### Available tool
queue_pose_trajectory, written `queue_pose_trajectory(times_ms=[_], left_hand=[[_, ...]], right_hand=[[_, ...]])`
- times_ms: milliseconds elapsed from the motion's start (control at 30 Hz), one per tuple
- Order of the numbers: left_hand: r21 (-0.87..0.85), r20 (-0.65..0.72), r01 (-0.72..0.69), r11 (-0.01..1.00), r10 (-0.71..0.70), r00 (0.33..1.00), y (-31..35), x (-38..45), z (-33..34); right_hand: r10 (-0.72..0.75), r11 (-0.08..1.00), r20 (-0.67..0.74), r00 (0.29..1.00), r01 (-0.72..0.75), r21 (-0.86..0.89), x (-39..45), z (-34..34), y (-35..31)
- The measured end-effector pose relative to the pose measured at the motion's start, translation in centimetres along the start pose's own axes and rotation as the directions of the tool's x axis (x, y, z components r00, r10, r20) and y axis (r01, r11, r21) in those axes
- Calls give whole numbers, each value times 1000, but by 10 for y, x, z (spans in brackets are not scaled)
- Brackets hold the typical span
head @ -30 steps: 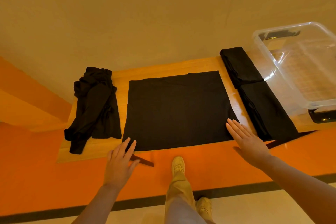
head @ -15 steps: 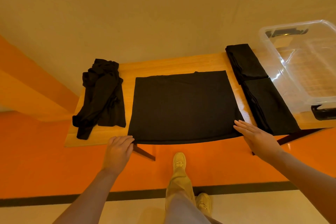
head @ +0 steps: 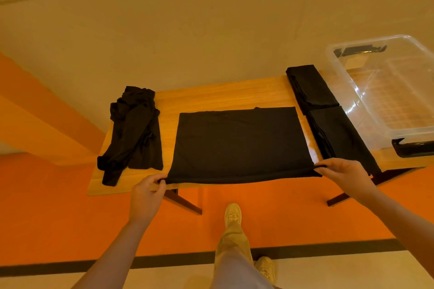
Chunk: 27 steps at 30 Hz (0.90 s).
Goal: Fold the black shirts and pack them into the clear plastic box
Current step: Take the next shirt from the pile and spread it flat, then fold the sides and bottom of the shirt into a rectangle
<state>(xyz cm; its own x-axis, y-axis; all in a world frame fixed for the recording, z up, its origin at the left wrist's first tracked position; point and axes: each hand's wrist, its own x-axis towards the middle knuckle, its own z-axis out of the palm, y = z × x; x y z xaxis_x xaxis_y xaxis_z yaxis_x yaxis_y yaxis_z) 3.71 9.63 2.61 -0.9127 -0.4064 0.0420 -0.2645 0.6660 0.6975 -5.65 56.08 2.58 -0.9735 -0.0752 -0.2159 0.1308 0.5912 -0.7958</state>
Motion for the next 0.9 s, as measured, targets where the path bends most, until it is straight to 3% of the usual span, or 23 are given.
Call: queue_pose_trajectory(times_ms=[100,367,900], left_hand=[[-108,-44,74,991,-79,996,19,11,-5],[-231,-12,124,965,-131,991,36,76,-7],[-249,79,332,910,-322,943,79,256,38]], right_hand=[[-5,992,-20,1000,7,127,5,-9,-16],[65,928,-28,997,-51,369,49,-18,-47],[323,897,-191,927,-236,373,201,-16,-103]])
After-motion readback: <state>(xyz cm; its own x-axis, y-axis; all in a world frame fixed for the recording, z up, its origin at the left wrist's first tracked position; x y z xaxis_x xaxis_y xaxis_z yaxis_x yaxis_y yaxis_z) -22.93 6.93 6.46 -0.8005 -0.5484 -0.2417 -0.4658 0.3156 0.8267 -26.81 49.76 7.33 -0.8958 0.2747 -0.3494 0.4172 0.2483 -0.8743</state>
